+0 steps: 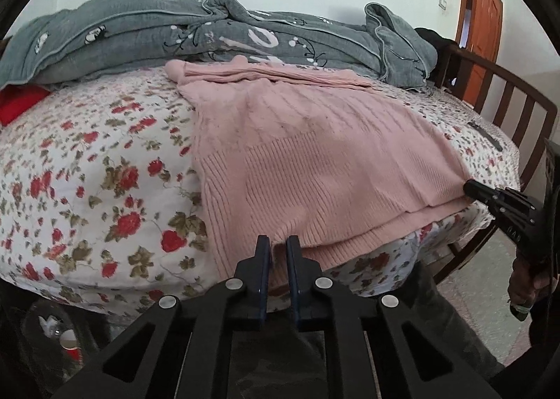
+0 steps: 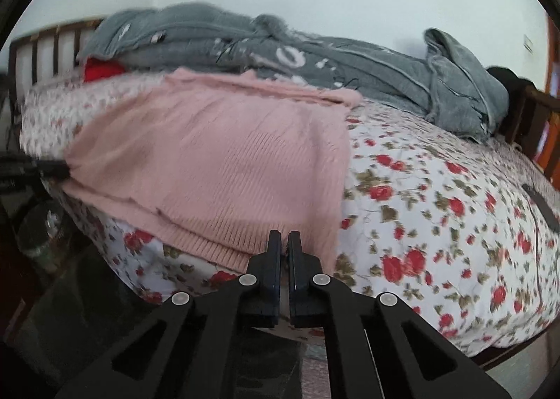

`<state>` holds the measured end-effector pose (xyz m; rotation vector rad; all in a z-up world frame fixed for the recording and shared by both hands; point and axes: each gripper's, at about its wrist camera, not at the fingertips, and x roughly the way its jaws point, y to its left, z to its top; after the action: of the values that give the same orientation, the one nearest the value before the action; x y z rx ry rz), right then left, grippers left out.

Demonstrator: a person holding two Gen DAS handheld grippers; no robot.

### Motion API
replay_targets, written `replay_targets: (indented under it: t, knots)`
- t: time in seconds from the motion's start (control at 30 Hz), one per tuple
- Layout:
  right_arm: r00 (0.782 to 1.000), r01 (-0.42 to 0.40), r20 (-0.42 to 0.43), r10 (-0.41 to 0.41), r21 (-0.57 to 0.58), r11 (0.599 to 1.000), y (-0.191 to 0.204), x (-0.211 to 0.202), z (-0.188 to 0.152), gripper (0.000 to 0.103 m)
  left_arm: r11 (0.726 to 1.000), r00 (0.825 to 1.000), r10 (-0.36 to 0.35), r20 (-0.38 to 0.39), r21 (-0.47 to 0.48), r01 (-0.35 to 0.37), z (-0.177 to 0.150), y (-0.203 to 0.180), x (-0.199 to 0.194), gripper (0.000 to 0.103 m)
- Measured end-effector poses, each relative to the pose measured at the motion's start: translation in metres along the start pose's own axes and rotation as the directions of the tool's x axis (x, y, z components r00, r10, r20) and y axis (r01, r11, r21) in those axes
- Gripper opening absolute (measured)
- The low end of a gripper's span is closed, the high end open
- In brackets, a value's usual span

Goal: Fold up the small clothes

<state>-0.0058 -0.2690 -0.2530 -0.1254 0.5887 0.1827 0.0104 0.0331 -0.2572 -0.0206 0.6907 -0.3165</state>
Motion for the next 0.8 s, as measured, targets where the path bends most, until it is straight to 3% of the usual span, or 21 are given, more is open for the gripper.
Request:
replay_targets:
  t: [0.1, 0.23, 0.43, 0.5, 0.57, 0.8]
  knots:
    - [0.999, -0.008, 0.051, 0.005, 0.057, 0.998, -0.010, -0.016, 0.001, 0.003, 1.000, 1.000, -0.010, -0.005, -0.003, 0.010, -0.002, 0.000, 0.003, 0.011]
    - [0.995, -0.028, 0.093, 0.020, 0.088, 0.996, -0.017, -0.027, 0.006, 0.003, 1.000, 1.000, -0.012, -0.003, 0.007, 0.012, -0.001, -0.006, 0.005, 0.022]
    - [0.994, -0.032, 0.107, 0.020, 0.111, 0.993, -0.018, -0.031, 0.007, 0.003, 0.993, 0.998, 0.060, -0.002, 0.101, -0.059, -0.003, -0.021, 0.005, 0.024]
    - [0.993, -0.038, 0.118, 0.024, 0.113, 0.993, -0.018, -0.034, 0.008, 0.003, 0.991, 0.997, 0.075, 0.005, 0.107, -0.075, -0.004, -0.022, 0.005, 0.019]
    - [0.992, -0.035, 0.123, 0.021, 0.113, 0.993, -0.017, -0.036, 0.009, 0.003, 0.994, 0.998, 0.069, 0.010, 0.089, -0.069, -0.004, -0.018, 0.003, 0.008]
    - [0.991, -0.032, 0.132, 0.019, 0.100, 0.994, -0.018, -0.041, 0.012, 0.002, 1.000, 0.998, 0.006, 0.062, -0.025, -0.004, -0.003, 0.009, -0.021, 0.005]
